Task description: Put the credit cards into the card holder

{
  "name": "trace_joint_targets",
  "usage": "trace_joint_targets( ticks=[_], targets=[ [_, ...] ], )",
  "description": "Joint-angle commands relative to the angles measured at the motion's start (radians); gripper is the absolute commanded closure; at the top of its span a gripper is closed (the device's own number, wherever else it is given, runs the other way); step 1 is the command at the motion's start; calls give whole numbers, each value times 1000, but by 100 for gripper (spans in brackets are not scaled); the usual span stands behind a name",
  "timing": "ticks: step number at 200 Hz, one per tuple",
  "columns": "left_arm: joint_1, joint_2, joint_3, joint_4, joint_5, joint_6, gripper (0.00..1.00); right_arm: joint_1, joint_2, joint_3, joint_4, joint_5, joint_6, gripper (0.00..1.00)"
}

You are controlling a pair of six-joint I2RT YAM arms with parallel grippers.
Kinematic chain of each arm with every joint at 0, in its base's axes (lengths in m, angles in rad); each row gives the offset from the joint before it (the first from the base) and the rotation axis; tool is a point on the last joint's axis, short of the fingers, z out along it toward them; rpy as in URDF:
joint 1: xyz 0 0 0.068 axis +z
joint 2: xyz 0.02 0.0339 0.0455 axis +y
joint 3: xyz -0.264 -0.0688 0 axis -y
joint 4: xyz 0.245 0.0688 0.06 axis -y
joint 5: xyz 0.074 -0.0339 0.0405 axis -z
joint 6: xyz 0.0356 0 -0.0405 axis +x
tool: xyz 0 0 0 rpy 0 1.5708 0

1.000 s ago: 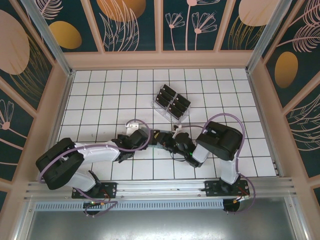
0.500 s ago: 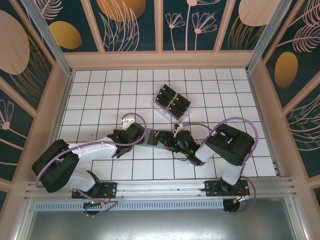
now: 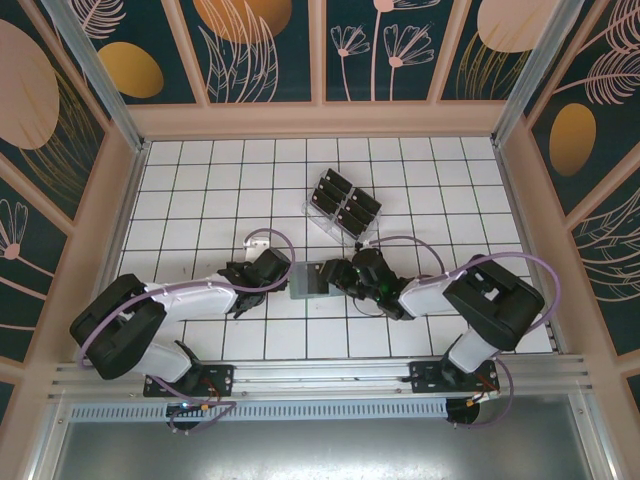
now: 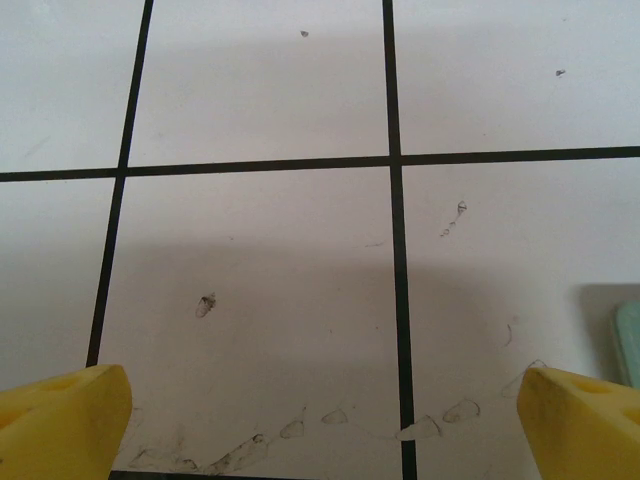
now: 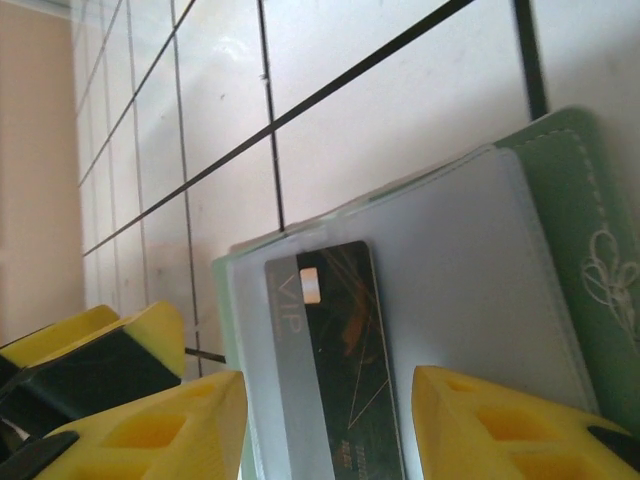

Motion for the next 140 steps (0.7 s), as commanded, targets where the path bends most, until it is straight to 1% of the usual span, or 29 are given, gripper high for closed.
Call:
trace_joint_targets(
  ticks=[1,24,71,140],
  targets=[
    [6,16,-8,3,19,-15,1,-19,-30,40,-170,19,-108,53],
    [5,0,-17,30,45,-6,2,-19,-47,94,-233,6,-172,56],
    [5,-11,-15,66,92,19,1,-18,-28,165,-305,3,-236,66],
    [5,23,-5,94,113,17,1,-23,42,198,-311,-9,-260,71]
  ],
)
